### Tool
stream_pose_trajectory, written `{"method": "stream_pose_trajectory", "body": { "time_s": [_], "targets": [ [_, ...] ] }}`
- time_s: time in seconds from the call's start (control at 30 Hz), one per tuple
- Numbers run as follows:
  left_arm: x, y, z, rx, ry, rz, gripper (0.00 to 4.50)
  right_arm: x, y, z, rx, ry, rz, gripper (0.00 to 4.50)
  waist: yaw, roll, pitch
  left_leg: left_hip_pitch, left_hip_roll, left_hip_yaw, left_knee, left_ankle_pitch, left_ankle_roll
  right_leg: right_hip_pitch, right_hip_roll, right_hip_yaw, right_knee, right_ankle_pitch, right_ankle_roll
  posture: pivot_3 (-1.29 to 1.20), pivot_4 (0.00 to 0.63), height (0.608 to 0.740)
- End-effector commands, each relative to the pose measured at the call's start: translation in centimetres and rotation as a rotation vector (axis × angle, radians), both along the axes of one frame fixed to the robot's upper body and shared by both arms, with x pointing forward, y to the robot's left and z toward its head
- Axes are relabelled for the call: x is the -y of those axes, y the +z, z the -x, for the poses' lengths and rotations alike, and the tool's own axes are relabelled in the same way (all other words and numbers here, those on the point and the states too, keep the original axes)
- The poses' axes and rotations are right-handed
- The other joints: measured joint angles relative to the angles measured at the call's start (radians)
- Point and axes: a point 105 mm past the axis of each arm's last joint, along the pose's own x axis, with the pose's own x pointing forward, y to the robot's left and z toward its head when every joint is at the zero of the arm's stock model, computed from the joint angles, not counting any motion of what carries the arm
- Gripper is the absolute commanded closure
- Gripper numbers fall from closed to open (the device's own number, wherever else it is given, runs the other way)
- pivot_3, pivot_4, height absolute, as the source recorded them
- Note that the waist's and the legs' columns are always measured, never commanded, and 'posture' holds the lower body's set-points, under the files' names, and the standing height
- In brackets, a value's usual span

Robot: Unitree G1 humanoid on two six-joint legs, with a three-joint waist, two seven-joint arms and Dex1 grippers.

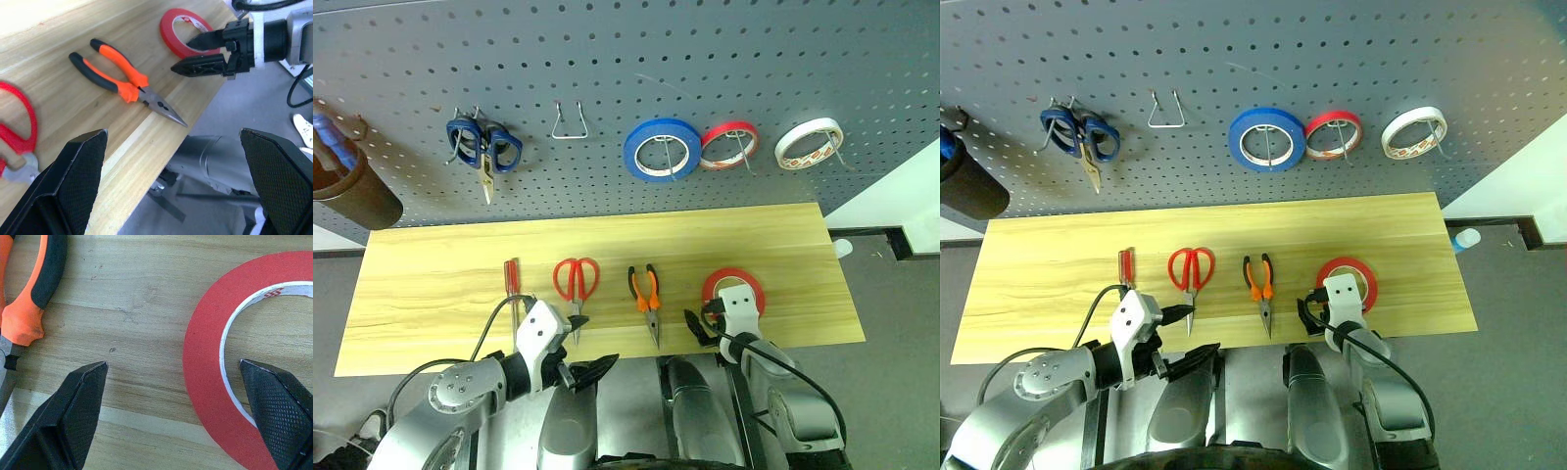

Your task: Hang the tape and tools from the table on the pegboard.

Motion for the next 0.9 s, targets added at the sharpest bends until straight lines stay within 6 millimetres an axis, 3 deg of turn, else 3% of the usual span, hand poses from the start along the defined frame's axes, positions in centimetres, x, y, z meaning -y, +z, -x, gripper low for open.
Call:
{"method": "stream_pose_trajectory", "body": {
  "time_s": [0.03, 0.23, 0.27, 0.33, 0.6, 0.67, 0.9],
  "targets": [
    [0.3, 0.9, 0.7, 0.016, -0.01, 0.015, 0.0, 0.3, -1.0, 0.7, -0.056, 0.003, 0.005, 0.03, 0.0, 0.0, 0.002, 0.0, 0.0, 0.0, 0.0, 0.0, 0.0, 0.0, 0.0, 0.0, 0.0, 0.0, 0.0, 0.32, 0.376, 0.677],
    [0.2, 1.1, 0.9, 0.012, 0.001, 0.013, 0.0, 0.0, -1.3, 0.6, -0.07, 0.025, 0.006, 0.03, 0.0, -0.001, 0.007, 0.0, 0.0, 0.0, 0.0, 0.0, 0.0, 0.0, 0.0, 0.0, 0.0, 0.0, 0.0, 0.33, 0.377, 0.677],
    [0.2, 1.1, 0.9, 0.012, 0.002, 0.013, 0.0, 0.0, -1.2, 0.6, -0.068, 0.026, 0.005, 0.2, 0.0, -0.001, 0.008, 0.0, 0.0, 0.0, 0.0, 0.0, 0.0, 0.0, 0.0, 0.0, 0.0, 0.0, 0.0, 0.33, 0.377, 0.677],
    [0.2, 1.2, 0.9, 0.014, 0.007, 0.013, 0.0, 0.0, -1.2, 0.5, -0.066, 0.028, 0.006, 0.62, 0.0, -0.001, 0.009, 0.0, 0.0, 0.0, 0.0, 0.0, 0.0, 0.0, 0.0, 0.0, 0.0, 0.0, 0.0, 0.34, 0.375, 0.677],
    [-0.2, 1.4, 0.5, 0.032, 0.024, 0.008, 0.0, 0.0, -1.1, 0.0, -0.059, 0.044, 0.008, 3.34, 0.001, -0.002, 0.012, -0.003, 0.0, -0.001, 0.0, 0.001, -0.002, -0.002, 0.0, 0.0, 0.0, 0.0, 0.0, 0.35, 0.369, 0.677],
    [-0.2, 1.4, 0.4, 0.032, 0.027, 0.008, 0.0, 0.0, -1.1, -0.1, -0.059, 0.048, 0.009, 3.8, 0.001, -0.003, 0.012, -0.005, 0.0, -0.001, 0.0, 0.002, -0.003, -0.004, 0.0, 0.0, 0.0, 0.001, 0.003, 0.35, 0.366, 0.677],
    [-0.1, 1.4, 0.2, 0.042, 0.032, 0.013, 0.0, -0.2, -1.0, -0.3, -0.052, 0.07, 0.005, 3.8, 0.0, -0.004, 0.011, -0.009, 0.0, -0.001, 0.0, 0.004, -0.008, -0.008, 0.0, -0.001, 0.0, 0.003, 0.002, 0.36, 0.351, 0.677]
  ]
}}
